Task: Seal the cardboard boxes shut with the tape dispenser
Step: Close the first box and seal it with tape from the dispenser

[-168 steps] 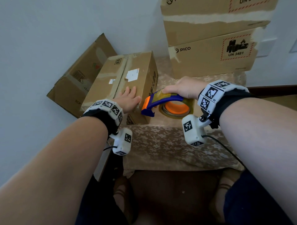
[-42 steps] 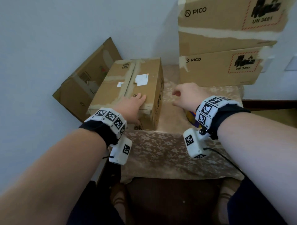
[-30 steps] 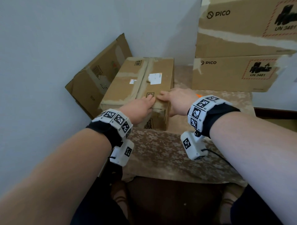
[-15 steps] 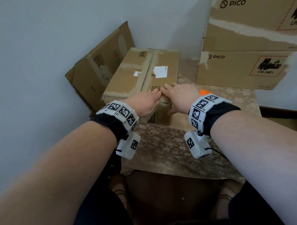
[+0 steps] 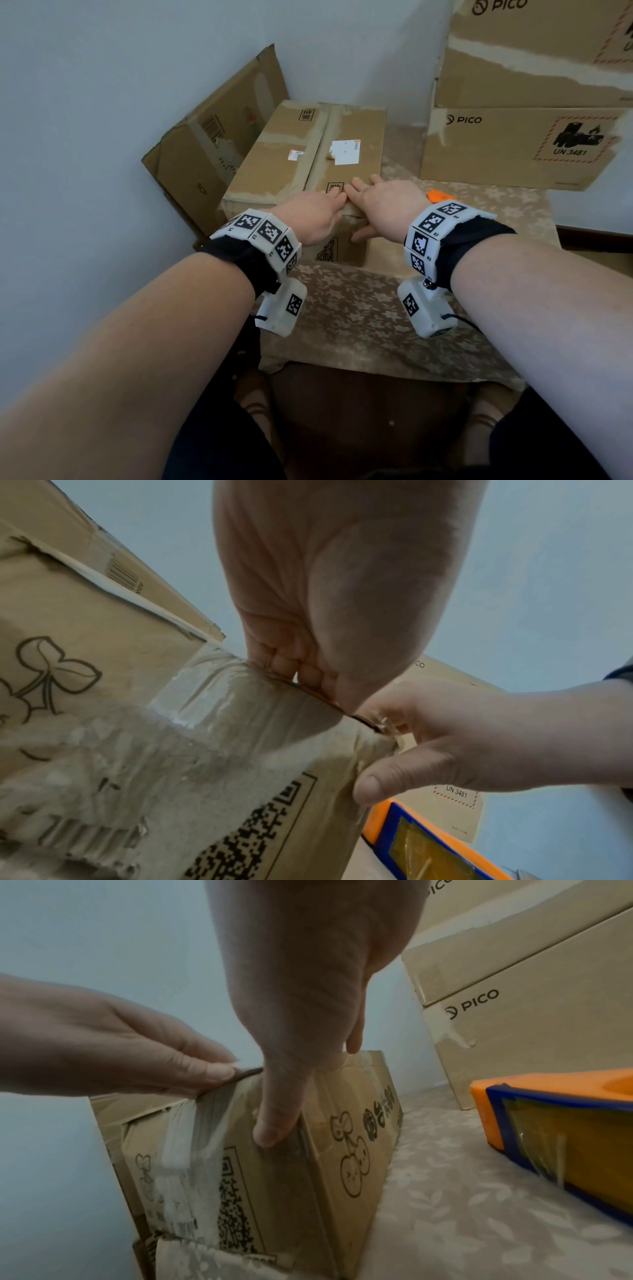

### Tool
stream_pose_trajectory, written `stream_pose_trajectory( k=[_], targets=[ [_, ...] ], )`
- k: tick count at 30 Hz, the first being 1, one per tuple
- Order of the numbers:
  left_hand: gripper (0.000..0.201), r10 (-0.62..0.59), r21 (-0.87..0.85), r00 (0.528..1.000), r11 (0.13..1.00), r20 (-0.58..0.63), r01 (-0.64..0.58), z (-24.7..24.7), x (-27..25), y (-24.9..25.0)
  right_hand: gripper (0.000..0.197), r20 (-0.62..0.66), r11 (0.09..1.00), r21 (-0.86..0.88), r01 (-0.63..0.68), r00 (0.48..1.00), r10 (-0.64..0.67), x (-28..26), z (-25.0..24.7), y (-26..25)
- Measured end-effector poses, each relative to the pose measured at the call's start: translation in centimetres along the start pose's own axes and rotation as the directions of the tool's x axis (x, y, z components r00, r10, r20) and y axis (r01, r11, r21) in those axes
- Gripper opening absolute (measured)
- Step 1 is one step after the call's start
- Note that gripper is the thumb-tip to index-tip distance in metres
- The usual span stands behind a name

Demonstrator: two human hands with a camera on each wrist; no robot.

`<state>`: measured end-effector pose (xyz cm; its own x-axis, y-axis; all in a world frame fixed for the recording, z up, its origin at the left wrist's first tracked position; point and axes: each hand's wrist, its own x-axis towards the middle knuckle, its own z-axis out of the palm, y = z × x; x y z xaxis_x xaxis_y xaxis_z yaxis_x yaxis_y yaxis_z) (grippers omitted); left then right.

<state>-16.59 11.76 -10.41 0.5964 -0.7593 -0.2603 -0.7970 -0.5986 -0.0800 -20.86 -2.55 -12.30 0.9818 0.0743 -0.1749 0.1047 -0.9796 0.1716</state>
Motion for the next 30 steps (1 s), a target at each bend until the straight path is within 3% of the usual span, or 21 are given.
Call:
stream_pose_trajectory(
  k=[7, 12, 19, 26, 30],
  targets=[
    [0.043, -0.032, 0.044, 0.999, 0.999, -0.01, 0.032, -0.9, 0.8, 1.7, 0.062, 0.027, 0.999, -0.044, 0.028, 0.999, -0.027, -1.6, -0.8, 1.5],
    [0.028, -0.094, 0.045, 0.994, 0.994, -0.052, 0.096, -1.0, 2.8, 4.8, 0.041, -0.06, 0.993, -0.113, 0.016, 0.998, -0.023, -4.4, -1.3, 3.5],
    [0.023, -0.14, -0.021, 0.99, 0.99, -0.019, 0.14, -1.2, 4.1, 6.5, 0.018, -0.129, 0.984, -0.177, -0.029, 0.992, 0.006, -6.7, -2.0, 4.2],
    [0.014, -0.112, -0.088, 0.993, 0.99, -0.03, 0.109, -1.9, 1.7, 5.3, 0.017, -0.165, 0.978, -0.207, -0.024, 0.986, -0.011, -7.0, -2.0, 3.7],
    [0.059, -0.1, -0.124, 0.985, 0.989, -0.14, 0.083, -1.1, -0.2, 3.0, 0.019, -0.146, 0.976, -0.212, -0.045, 0.989, 0.014, -7.1, -2.1, 3.7]
  ],
)
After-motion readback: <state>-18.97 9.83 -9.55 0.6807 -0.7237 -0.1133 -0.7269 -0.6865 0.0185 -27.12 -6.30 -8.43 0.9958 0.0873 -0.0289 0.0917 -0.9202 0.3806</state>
